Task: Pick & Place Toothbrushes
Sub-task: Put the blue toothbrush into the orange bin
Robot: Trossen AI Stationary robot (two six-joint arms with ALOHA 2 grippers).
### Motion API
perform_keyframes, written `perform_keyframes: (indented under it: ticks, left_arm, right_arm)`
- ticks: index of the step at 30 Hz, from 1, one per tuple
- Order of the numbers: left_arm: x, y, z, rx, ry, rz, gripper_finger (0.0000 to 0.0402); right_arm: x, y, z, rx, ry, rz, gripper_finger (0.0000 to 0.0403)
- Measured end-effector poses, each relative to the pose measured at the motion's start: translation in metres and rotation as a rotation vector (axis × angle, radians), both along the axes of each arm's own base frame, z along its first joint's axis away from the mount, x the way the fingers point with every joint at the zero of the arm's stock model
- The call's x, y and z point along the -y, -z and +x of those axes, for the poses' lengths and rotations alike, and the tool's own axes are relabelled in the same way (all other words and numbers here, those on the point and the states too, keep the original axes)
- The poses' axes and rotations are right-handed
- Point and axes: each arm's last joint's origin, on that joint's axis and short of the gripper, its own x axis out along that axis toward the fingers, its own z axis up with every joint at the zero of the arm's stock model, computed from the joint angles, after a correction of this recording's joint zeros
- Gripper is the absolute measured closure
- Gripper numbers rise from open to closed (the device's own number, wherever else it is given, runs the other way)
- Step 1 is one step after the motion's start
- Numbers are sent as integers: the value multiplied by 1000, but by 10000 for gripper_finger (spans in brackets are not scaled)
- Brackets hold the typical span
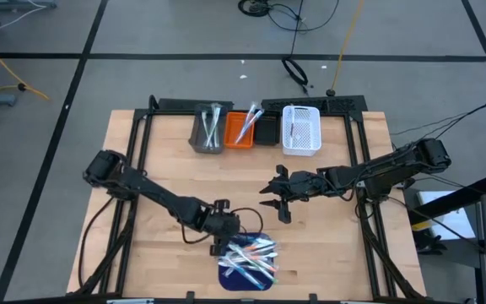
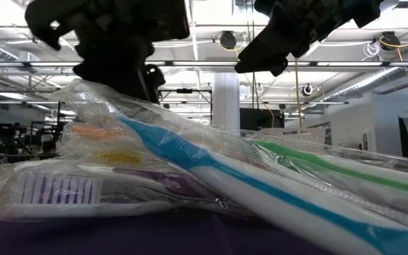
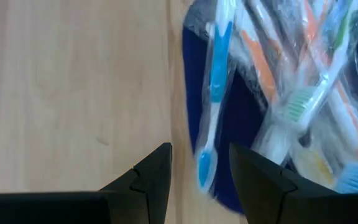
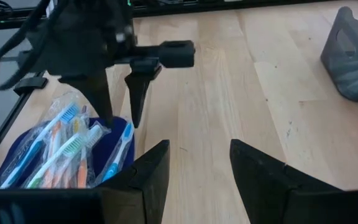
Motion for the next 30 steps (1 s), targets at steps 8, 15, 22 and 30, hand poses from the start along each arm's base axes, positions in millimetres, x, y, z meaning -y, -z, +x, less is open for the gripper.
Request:
perform_keyframes:
  ticks: [8,15,22,30]
  left_arm:
    - [9,13,-1,-37,6,-9,238]
    - [11,33,4,-73,4,10,238]
    - [11,39,6,-81,17,-21,293]
    - [11,38,7,-73,-7,-33,373]
  right_arm:
    - [0,-1,0,8,0,1,243]
    - [0,-1,0,7,0,1,243]
    - [0,0,0,2,0,0,243]
    - [0,0,0,2,0,0,243]
